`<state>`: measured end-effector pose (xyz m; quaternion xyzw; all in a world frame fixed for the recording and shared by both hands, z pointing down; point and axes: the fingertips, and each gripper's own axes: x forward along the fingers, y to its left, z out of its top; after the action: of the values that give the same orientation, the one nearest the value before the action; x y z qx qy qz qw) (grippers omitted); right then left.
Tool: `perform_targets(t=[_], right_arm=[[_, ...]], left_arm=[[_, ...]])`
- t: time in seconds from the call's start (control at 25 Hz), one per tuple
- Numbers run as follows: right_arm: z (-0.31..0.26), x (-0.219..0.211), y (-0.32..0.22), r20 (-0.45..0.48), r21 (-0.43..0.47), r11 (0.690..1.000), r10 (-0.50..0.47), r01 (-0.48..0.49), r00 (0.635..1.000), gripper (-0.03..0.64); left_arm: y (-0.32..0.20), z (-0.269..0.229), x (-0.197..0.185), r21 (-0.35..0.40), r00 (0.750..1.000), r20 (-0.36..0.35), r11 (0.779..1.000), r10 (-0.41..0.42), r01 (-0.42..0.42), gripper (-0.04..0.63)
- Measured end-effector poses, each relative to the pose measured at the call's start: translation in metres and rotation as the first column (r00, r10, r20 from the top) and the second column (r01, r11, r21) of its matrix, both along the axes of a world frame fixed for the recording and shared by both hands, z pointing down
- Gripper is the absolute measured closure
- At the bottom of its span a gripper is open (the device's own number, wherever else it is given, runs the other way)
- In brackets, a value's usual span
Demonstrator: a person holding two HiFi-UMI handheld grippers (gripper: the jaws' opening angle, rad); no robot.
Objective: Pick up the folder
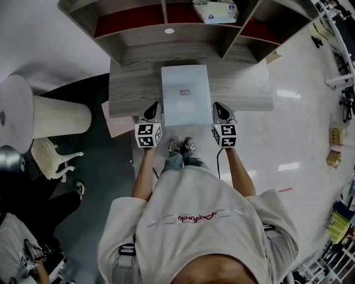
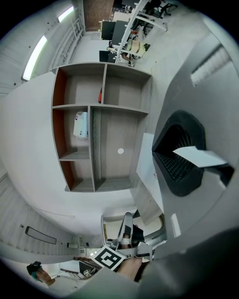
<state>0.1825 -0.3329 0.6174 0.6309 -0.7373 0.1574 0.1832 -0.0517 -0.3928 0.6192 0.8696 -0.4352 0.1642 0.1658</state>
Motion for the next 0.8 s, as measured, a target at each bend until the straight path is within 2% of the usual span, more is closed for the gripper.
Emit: perform_targets(t=[0.48, 0.8], right_arm=[[0.055, -0.002, 0.03, 0.013, -0.12, 0.993, 0.014, -0.012, 1.0, 0.611], [0.083, 0.001, 0.05, 0.048, -0.178, 0.983, 0.048, -0.038, 0.998, 0.611]], left_arm=[[0.022, 0.054, -0.012, -0.116, 1.0, 0.002, 0.993, -0.015, 0.015, 0.595], [0.037, 0.087, -0.018, -0.185, 0.999, -0.033, 0.982, -0.043, 0.036, 0.595]])
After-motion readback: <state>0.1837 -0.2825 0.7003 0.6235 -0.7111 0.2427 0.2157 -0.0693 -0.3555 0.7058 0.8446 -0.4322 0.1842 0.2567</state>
